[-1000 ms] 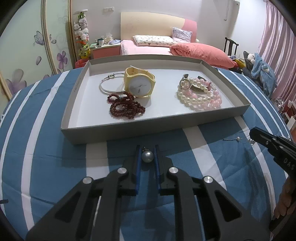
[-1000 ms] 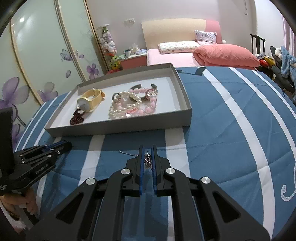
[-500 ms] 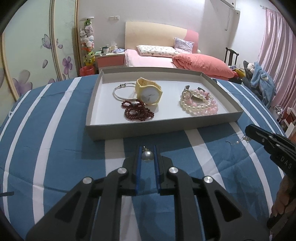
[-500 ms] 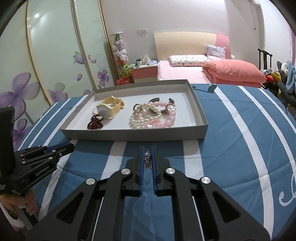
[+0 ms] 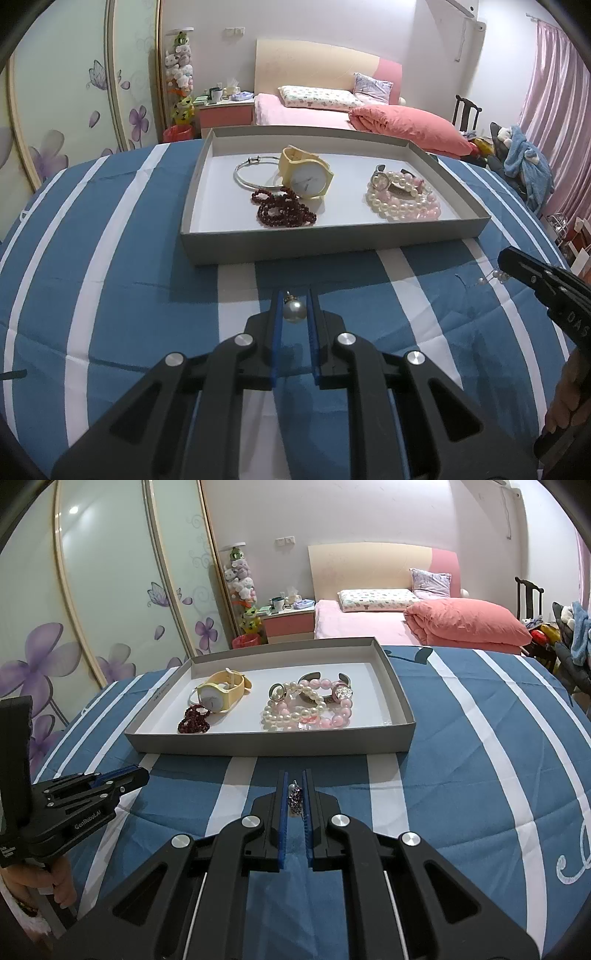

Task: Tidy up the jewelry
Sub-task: 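Grasp and lift the second pearl earring with the left tool while the right holds the dangle earring, then carry both earrings over the tray and open the left tool while the right tool opens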

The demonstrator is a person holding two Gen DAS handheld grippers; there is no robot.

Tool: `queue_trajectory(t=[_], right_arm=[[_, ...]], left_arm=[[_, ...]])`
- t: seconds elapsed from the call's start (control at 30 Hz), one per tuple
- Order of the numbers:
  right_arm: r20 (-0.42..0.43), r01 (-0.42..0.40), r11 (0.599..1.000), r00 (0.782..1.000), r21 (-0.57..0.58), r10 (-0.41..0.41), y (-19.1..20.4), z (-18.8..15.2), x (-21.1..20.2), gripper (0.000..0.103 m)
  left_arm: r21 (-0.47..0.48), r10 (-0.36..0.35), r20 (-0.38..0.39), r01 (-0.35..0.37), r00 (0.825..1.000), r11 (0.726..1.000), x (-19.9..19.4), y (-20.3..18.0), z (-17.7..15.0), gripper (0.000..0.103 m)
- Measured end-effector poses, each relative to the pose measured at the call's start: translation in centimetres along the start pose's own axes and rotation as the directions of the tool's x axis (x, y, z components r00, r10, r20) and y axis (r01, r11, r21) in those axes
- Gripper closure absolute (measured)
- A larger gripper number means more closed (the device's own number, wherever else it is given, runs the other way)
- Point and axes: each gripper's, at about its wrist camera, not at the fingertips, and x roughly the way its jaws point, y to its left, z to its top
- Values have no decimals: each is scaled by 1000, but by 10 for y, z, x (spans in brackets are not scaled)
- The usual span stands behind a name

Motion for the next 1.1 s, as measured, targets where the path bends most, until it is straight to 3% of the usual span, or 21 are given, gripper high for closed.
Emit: queue_trajectory(t=[0.63,0.9,1.1], right_arm=[[27,0,1000,1000,9,-1,-2,0,-5,95],[109,-12,1000,994,19,10,-5,12,-23,95],[195,-20,1000,981,10,17,-3,27,-39,95]], left_arm=[[-9,2,9,-2,1000,1000,-1,2,-1,89],[-23,1,104,1,995,1000,-24,3,7,89],[-22,13,214,-9,977,1000,-48,2,22,89]])
